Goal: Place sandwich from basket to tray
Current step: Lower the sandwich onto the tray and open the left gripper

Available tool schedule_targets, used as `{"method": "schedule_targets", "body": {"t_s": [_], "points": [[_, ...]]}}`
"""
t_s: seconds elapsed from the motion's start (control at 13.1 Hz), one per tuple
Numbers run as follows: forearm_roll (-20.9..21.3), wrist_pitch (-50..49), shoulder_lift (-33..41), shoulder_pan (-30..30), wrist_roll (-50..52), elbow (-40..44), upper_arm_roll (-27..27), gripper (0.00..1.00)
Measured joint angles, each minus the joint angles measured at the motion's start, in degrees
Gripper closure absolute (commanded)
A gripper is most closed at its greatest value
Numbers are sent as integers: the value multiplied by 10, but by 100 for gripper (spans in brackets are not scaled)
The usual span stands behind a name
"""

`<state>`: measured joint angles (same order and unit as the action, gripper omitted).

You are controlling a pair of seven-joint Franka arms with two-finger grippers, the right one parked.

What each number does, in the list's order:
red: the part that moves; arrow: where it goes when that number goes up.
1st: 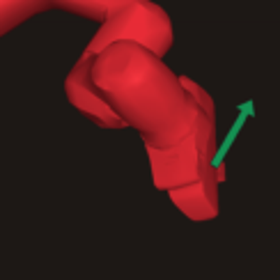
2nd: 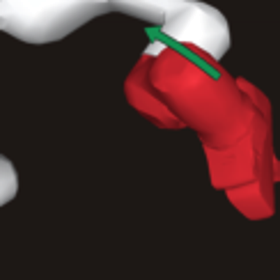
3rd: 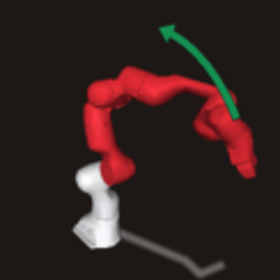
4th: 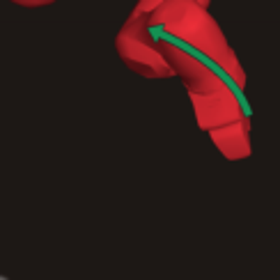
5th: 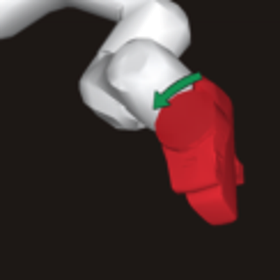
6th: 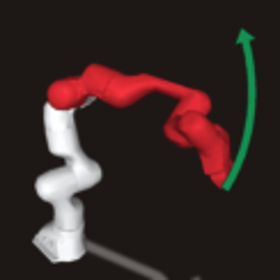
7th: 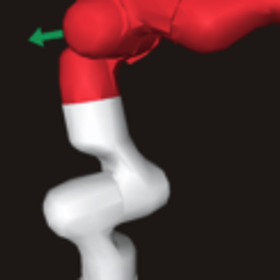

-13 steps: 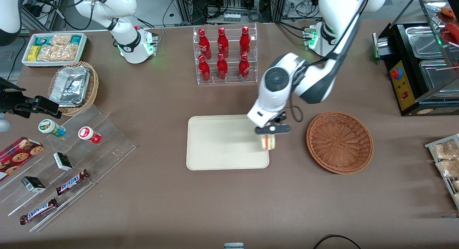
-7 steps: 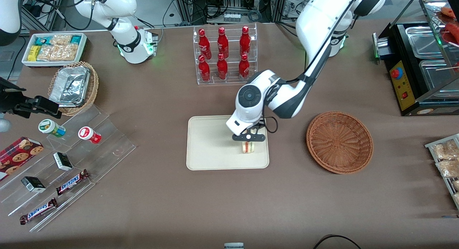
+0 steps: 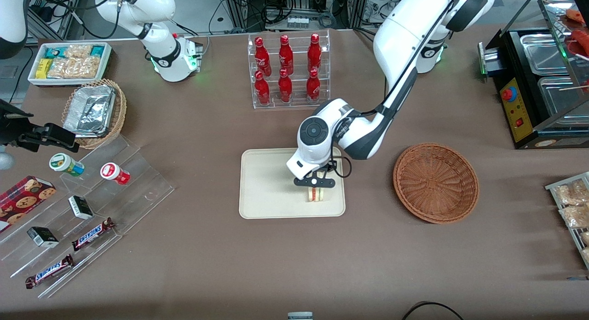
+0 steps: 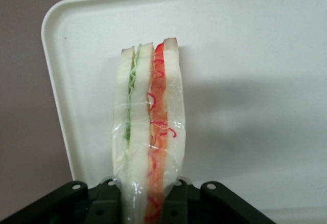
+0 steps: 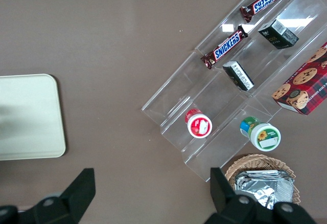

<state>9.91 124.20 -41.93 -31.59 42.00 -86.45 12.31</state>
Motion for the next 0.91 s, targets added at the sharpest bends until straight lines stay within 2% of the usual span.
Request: {"method": "schedule_targets", "body": {"t_s": [0.08,0.15,0.23,0.3,0.91], "points": [[2,5,-6,0,0,1,0,100],[3,9,-11,0,0,2,0,82],[7,10,-15,0,0,4,0,16],[12,11,-18,0,0,5,0,0],[21,11,-18,0,0,18,0,0]]}}
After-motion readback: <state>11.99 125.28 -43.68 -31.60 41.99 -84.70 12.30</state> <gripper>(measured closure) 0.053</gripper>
